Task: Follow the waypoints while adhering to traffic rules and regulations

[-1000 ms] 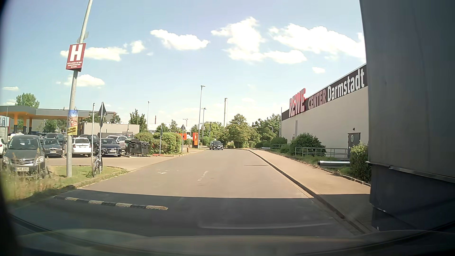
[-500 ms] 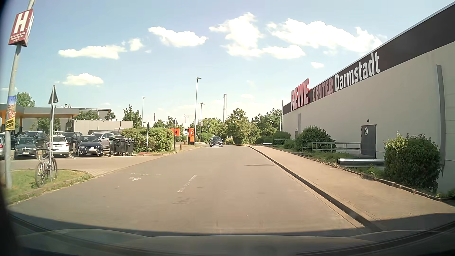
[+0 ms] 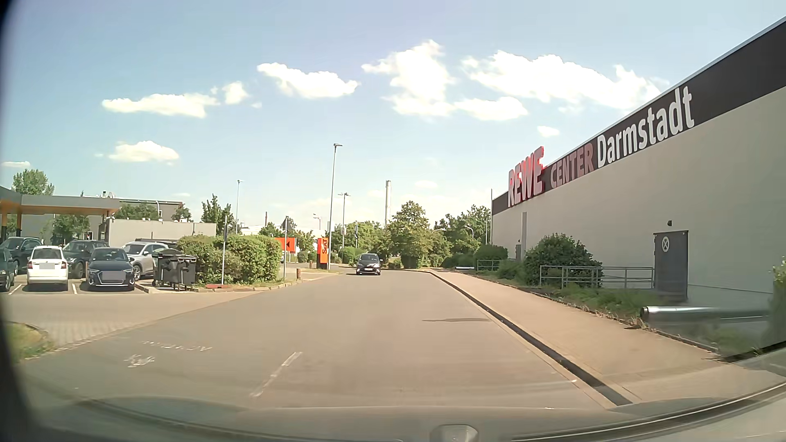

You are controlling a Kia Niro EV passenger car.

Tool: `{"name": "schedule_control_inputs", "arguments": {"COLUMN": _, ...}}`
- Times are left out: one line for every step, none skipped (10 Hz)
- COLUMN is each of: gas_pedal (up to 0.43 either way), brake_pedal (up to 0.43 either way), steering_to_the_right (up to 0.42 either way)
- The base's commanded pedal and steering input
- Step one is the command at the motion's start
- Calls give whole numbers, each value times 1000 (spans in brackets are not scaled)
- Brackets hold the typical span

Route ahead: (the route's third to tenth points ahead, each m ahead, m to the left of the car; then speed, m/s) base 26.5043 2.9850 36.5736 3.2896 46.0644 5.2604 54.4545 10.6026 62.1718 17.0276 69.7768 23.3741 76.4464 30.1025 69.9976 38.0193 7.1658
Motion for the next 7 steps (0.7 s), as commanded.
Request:
{"name": "schedule_control_inputs", "arguments": {"gas_pedal": 150, "brake_pedal": 30, "steering_to_the_right": 4}}
{"name": "schedule_control_inputs", "arguments": {"gas_pedal": 157, "brake_pedal": 30, "steering_to_the_right": 4}}
{"name": "schedule_control_inputs", "arguments": {"gas_pedal": 157, "brake_pedal": 30, "steering_to_the_right": 4}}
{"name": "schedule_control_inputs", "arguments": {"gas_pedal": 169, "brake_pedal": 30, "steering_to_the_right": 4}}
{"name": "schedule_control_inputs", "arguments": {"gas_pedal": 169, "brake_pedal": 30, "steering_to_the_right": 4}}
{"name": "schedule_control_inputs", "arguments": {"gas_pedal": 177, "brake_pedal": 30, "steering_to_the_right": 4}}
{"name": "schedule_control_inputs", "arguments": {"gas_pedal": 177, "brake_pedal": 30, "steering_to_the_right": 4}}
